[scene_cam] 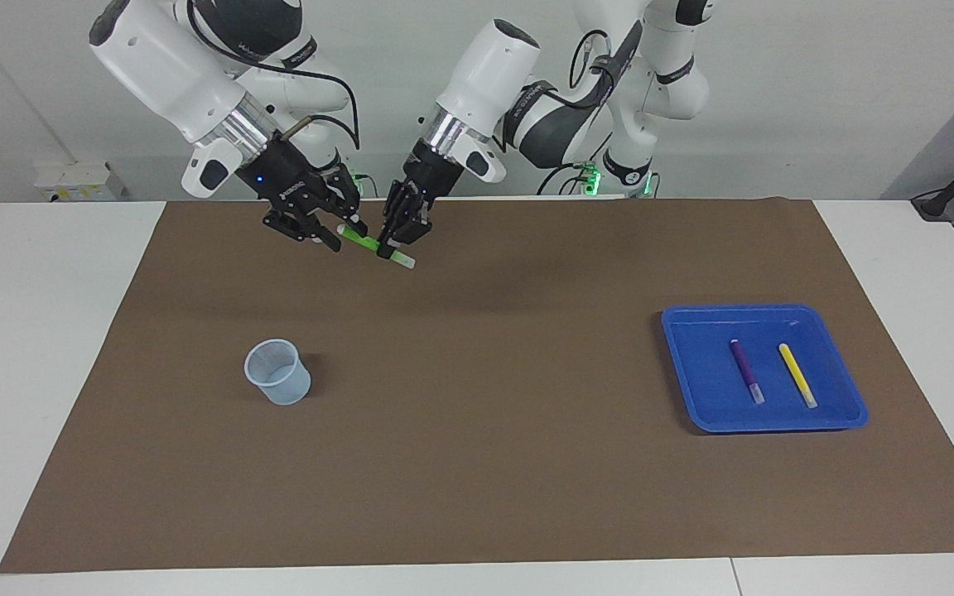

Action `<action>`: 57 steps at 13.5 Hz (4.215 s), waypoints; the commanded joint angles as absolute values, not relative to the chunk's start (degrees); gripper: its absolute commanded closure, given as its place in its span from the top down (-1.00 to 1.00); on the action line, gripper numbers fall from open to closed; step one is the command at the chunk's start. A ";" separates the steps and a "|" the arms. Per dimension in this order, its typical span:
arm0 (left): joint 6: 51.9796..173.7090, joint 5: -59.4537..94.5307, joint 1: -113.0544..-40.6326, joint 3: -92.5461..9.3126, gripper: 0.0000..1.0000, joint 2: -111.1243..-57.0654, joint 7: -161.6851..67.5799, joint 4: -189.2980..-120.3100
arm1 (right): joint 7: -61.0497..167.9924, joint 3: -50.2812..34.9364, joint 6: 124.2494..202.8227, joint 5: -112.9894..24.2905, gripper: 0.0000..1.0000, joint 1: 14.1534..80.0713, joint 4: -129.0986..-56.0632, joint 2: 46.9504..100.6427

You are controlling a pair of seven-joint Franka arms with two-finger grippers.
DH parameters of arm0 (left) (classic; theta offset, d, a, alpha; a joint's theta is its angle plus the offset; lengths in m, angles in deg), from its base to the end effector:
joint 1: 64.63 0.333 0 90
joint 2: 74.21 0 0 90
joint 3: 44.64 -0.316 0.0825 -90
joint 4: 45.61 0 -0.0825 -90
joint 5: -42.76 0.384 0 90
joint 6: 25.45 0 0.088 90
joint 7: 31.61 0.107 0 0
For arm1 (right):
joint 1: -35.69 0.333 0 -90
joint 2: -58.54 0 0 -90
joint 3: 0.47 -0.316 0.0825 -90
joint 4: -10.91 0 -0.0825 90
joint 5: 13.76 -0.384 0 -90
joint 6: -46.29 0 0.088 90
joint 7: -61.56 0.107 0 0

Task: Transfer and insert pens with both arms
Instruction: 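Close the right gripper on the green pen's far end, then open the left gripper and pull back while the right gripper takes the pen, then insert the green pen into the cup while the left gripper returns to tray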

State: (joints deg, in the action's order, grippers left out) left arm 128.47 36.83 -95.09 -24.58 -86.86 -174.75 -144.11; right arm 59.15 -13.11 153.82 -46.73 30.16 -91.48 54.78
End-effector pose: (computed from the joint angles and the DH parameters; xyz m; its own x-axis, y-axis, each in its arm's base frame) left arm 0.4464 -0.5027 0.5506 -0.0208 0.7657 -0.6429 0.9303 0.2503 0.2680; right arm 0.5496 0.1135 0.5961 0.9916 -0.0044 0.1296 0.0643 -0.8512 -0.5208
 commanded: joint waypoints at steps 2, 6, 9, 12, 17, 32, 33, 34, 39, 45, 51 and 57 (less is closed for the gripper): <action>129.85 36.61 -96.00 -25.40 -1.00 -86.25 -175.84 -145.10 | 57.95 -13.30 154.04 -46.19 -0.30 29.97 -92.01 54.50; 130.38 36.61 -96.00 -25.40 -1.00 -86.34 -175.93 -145.10 | 58.04 -13.30 154.13 -46.19 -0.36 30.15 -92.01 54.50; 131.52 36.61 -95.92 -25.40 -1.00 -86.34 -175.84 -145.10 | 58.04 -13.30 154.04 -46.19 -0.50 30.15 -92.10 54.50; 132.22 36.70 -95.92 -25.48 -1.00 -86.34 -175.75 -145.10 | 57.95 -13.39 154.04 -46.19 -0.76 30.15 -92.10 54.59; 132.22 36.79 -95.83 -25.48 -1.00 -86.43 -174.96 -145.10 | 57.87 -13.39 153.96 -46.19 -1.00 30.06 -92.01 54.59; 124.85 36.79 -85.03 -26.19 -0.28 -85.37 -161.11 -144.66 | 52.00 -13.13 153.34 -30.13 -1.00 26.29 -91.84 55.90; 123.45 36.79 -83.97 -26.19 -0.25 -85.29 -157.51 -144.66 | 50.32 -13.13 153.60 -27.93 -1.00 25.33 -91.84 56.60; 121.70 36.79 -83.18 -26.19 -0.24 -85.11 -153.47 -144.83 | 49.35 -13.21 153.95 -25.30 -1.00 24.62 -91.84 57.48; 111.50 36.79 -78.96 -26.19 -0.11 -82.75 -130.72 -146.93 | 46.44 -13.13 158.07 -18.42 -1.00 22.15 -92.36 61.96; 100.16 36.79 -72.55 -26.28 -0.09 -81.15 -108.18 -147.65 | 47.05 -13.13 163.53 -15.17 -1.00 22.94 -91.66 66.80; 94.17 36.79 -62.62 -26.36 0.10 -80.54 -85.18 -147.56 | 48.80 -13.22 166.87 -14.46 -1.00 23.73 -91.75 69.43; 92.68 39.86 -56.81 -26.45 1.00 -80.36 -70.05 -147.65 | 49.78 -13.22 170.30 -14.46 0.07 23.73 -92.63 71.99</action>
